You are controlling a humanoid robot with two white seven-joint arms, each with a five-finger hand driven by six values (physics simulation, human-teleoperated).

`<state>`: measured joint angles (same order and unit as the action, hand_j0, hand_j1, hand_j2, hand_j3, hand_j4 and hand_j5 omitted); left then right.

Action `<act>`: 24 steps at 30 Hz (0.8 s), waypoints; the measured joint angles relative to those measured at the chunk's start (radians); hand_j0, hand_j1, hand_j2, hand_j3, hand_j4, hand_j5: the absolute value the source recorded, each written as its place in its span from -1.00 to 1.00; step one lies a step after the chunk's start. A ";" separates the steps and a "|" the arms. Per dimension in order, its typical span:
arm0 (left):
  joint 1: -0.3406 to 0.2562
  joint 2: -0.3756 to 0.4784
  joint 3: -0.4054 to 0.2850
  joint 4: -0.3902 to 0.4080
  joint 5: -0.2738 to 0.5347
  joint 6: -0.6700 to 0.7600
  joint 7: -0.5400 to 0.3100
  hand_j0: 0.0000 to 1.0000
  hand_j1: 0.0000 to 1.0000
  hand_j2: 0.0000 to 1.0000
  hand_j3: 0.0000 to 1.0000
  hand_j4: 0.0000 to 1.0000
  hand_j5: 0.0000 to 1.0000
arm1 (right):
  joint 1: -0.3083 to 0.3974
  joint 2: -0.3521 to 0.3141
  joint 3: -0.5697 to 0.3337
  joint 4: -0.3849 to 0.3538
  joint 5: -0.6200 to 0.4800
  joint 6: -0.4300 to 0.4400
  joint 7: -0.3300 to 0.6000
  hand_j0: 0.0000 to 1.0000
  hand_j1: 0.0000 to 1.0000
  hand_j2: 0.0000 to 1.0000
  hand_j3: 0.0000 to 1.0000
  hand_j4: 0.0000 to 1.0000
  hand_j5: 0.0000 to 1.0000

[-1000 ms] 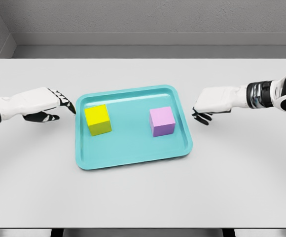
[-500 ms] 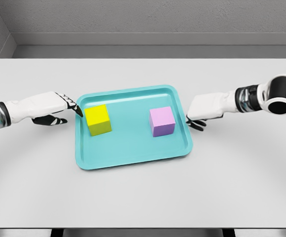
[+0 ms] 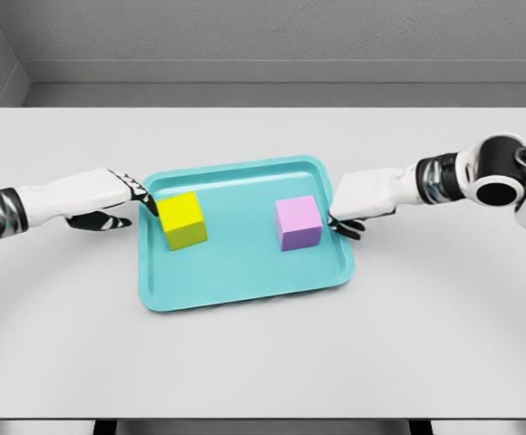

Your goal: Push two cubes

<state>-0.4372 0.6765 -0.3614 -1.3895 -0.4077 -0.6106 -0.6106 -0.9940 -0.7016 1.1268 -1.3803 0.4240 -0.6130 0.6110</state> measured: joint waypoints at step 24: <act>-0.025 -0.036 -0.013 0.029 -0.026 -0.003 -0.001 0.27 0.27 0.27 0.27 0.27 0.27 | -0.015 0.047 0.020 0.012 0.001 0.000 0.001 -0.78 -0.78 -0.78 -0.78 -0.78 -0.78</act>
<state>-0.4617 0.6406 -0.3746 -1.3605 -0.4334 -0.6136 -0.6113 -1.0094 -0.6551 1.1470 -1.3682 0.4248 -0.6125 0.6122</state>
